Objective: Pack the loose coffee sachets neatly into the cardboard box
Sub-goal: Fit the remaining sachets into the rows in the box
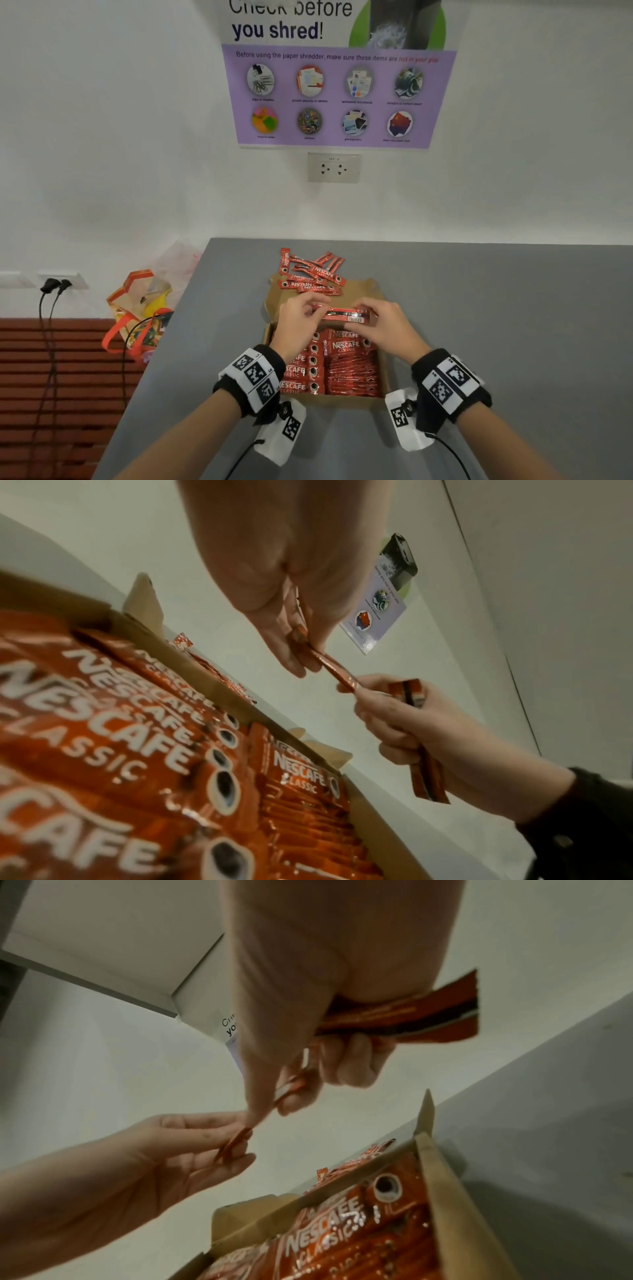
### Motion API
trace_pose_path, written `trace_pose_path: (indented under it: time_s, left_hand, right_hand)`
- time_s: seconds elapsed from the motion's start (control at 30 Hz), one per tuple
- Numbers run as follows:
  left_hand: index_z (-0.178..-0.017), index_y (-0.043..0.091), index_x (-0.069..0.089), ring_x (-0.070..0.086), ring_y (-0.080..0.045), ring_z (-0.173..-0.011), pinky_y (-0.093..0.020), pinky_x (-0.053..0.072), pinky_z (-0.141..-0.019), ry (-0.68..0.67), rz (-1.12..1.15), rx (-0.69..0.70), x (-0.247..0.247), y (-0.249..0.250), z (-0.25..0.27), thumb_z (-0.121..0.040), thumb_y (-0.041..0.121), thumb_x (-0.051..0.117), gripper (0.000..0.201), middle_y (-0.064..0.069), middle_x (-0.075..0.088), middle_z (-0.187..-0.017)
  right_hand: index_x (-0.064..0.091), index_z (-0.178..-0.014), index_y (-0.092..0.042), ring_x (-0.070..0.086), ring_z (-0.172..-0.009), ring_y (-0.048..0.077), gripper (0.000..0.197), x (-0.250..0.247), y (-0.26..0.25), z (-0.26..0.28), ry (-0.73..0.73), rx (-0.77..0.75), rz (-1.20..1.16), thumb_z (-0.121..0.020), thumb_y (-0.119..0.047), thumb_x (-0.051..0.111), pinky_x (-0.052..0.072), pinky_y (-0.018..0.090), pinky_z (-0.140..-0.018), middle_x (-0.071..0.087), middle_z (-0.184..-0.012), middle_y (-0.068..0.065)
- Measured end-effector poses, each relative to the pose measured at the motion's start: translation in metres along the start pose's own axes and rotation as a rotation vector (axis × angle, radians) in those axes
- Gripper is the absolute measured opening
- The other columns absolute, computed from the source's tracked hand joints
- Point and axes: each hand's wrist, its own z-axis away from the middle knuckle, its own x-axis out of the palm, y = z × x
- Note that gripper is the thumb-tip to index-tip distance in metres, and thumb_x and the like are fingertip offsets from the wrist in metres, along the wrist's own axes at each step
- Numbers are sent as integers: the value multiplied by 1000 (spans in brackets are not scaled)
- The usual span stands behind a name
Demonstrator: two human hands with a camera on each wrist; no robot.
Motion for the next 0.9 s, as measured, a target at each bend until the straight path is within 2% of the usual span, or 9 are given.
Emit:
trace_pose_path:
  time_s: [0.13,0.2,0.27,0.33,0.47,0.57,0.63,0.73,0.9]
  left_hand:
    - [-106,13,66,57,-5,-102,-15,46,-91,-21,-151,63,-4,-5,2,-84,8,65,22,8,60,-105]
    - [-114,17,63,42,2,-113,-11,27,-102,-37,-277,137,0,-5,6,-80,14,71,35,12,47,-119]
    - [-119,18,60,35,6,-113,-1,19,-98,-90,-289,203,5,-2,8,-76,17,74,45,12,38,-124]
    - [-116,14,61,41,9,-102,4,27,-88,-135,-264,251,11,4,8,-74,15,76,45,9,42,-118]
    - [-97,6,66,50,3,-80,-9,39,-70,-19,-171,281,19,11,2,-79,-1,65,19,1,59,-90]
    - [-101,10,66,59,1,-89,-11,46,-81,67,-79,194,14,11,0,-86,4,62,17,7,63,-96]
    - [-101,13,63,61,8,-85,-7,47,-75,88,20,124,9,9,1,-87,3,60,18,10,62,-100]
    - [-101,19,60,58,11,-73,-8,46,-64,77,47,87,6,4,3,-89,1,55,22,13,61,-101]
    - [-98,18,63,61,-2,-83,-16,52,-76,17,49,55,7,0,4,-90,-2,51,24,6,64,-101]
  right_hand:
    - [67,-85,-23,55,-74,-8,3,-3,-3,5,157,-21,-43,-83,-25,69,39,6,-66,62,-80,-18]
    - [66,-79,-24,55,-72,-5,6,-2,-6,4,246,-45,-53,-82,-21,70,39,6,-66,63,-75,-16]
    - [63,-72,-24,55,-71,0,14,1,-10,1,319,-63,-79,-80,-18,72,41,8,-65,63,-71,-11]
    - [62,-70,-20,55,-70,2,14,5,-17,-3,346,-88,-89,-79,-14,71,41,9,-64,62,-69,-7]
    - [67,-84,-12,56,-68,-5,2,8,-37,-4,279,-177,-158,-83,-13,68,41,7,-62,63,-74,-8]
    - [62,-105,-16,55,-65,-2,15,0,-33,-5,361,-121,-208,-91,-20,57,42,11,-60,62,-82,-3]
    - [60,-111,-16,55,-77,4,20,-6,-21,-6,386,-7,-136,-93,-22,53,43,17,-70,60,-91,-2]
    - [64,-105,-14,53,-87,8,20,-5,-10,-3,278,57,-52,-93,-25,54,37,12,-73,60,-96,-4]
    - [68,-87,-14,56,-80,3,10,0,-4,2,187,90,-81,-87,-23,63,41,8,-65,65,-86,-6]
